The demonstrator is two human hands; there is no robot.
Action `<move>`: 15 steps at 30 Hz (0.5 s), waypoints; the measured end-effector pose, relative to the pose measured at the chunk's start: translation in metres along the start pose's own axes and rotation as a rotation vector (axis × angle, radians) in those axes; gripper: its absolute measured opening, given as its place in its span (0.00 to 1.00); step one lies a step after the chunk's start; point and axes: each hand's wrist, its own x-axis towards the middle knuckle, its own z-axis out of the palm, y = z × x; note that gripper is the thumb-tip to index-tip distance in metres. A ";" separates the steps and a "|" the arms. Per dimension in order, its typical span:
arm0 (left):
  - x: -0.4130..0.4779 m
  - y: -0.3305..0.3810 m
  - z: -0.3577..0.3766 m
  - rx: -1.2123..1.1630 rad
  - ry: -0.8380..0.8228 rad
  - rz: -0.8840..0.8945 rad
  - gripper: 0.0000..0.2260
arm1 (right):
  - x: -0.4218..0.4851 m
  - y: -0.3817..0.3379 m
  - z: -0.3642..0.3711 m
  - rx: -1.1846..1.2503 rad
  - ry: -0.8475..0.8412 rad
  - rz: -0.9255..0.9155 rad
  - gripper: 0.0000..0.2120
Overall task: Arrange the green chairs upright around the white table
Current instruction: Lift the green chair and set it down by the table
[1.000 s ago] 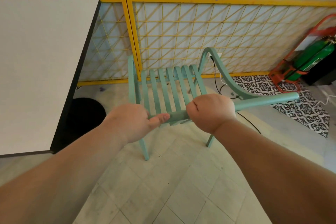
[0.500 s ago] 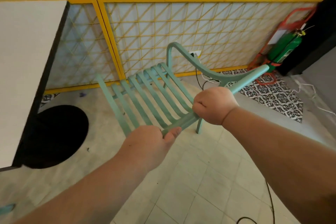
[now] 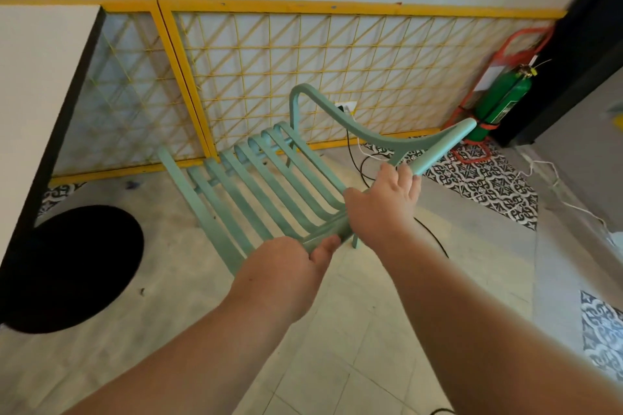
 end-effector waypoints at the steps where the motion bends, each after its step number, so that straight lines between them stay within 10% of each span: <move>1: 0.001 0.001 0.000 0.000 -0.010 0.001 0.33 | -0.008 -0.005 0.005 0.092 0.007 0.023 0.39; 10: 0.004 -0.002 0.002 0.134 0.100 0.132 0.13 | -0.016 -0.023 0.024 -0.020 0.059 0.060 0.38; 15: 0.009 -0.026 -0.012 -0.130 -0.172 0.196 0.11 | -0.012 -0.021 0.022 -0.051 0.047 0.042 0.32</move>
